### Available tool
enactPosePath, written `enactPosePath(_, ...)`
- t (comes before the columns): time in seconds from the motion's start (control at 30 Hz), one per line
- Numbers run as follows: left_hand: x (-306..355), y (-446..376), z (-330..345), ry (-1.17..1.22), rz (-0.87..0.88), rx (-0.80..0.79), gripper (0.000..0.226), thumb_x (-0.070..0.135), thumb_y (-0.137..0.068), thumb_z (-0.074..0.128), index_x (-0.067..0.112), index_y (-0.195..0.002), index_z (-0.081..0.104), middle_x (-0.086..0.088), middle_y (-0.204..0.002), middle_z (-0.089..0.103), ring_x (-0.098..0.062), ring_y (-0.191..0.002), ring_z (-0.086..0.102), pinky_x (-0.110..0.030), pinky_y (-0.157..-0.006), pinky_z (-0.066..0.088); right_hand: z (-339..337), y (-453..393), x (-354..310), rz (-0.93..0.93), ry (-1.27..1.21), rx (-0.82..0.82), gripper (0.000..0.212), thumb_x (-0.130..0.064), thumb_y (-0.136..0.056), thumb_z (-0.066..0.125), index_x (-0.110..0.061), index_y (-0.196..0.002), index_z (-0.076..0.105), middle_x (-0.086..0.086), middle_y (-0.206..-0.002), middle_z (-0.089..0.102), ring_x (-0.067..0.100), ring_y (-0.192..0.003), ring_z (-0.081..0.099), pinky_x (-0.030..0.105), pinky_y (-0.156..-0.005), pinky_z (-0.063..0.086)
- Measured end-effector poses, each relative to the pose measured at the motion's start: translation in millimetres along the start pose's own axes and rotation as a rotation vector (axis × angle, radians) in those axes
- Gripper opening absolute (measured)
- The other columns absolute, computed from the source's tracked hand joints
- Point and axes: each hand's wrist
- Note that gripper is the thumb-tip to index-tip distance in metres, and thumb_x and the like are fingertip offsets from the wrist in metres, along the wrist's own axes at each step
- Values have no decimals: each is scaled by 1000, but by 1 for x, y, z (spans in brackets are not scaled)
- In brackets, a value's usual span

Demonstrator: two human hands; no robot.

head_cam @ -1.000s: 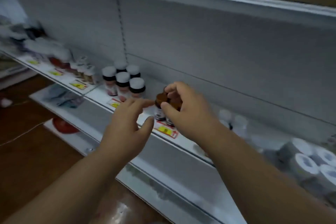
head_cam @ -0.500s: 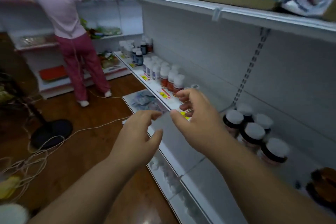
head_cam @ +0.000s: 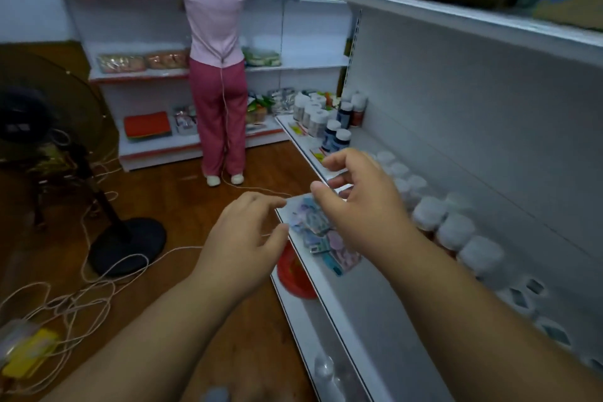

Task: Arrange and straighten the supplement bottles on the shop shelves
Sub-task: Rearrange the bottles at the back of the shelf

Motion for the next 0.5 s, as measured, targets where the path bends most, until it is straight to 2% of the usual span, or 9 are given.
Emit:
enactPosePath(0.1,-48,-64,-7,20,60,-32,36,41,-89,55,41,-125,51,29,-109,43,7,-104,41,-14,-80,34,42,-57,4,61,22,62,19,-40,-85,65,-41,-101,53,-18,-104,54,-5,-86,56,17,-67,45)
enactPosePath(0.2,-80,-121,-16,49,85,-86,36,41,-89,56,43,-124,49,30,-107,42,10,-102,39,-8,-77,32,68,-108,3,146,55,72,19,-43,-85,64,-43,-100,53,-18,-103,55,-8,-83,56,13,-63,41)
enactPosePath(0.3,-101,-180,-13,77,135,-144,35,38,-90,57,39,-125,51,28,-108,43,7,-103,42,-11,-79,33,81,-155,10,191,86,118,18,-43,-85,65,-42,-99,54,-19,-103,54,-8,-85,56,11,-64,41)
enactPosePath(0.4,-114,-235,5,112,199,-172,34,37,-90,57,35,-124,54,25,-109,45,4,-103,43,-9,-81,31,85,-203,34,233,109,168,16,-42,-84,65,-39,-96,54,-14,-99,57,0,-82,59,23,-67,50)
enactPosePath(0.43,-119,-253,14,135,205,-181,34,37,-90,57,34,-125,54,24,-109,46,2,-105,44,-12,-82,33,86,-220,45,257,123,176,17,-42,-84,65,-38,-95,54,-10,-97,58,3,-79,59,25,-65,51)
enactPosePath(0.5,-128,-287,33,170,216,-213,35,37,-91,56,33,-126,54,22,-111,47,-2,-108,46,-21,-87,39,84,-258,72,286,202,187,17,-41,-85,64,-38,-96,52,-8,-97,59,3,-76,57,22,-62,46)
Point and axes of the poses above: each hand's wrist, its own y-axis away from the middle knuckle, its own z-axis out of the palm, x = y × z
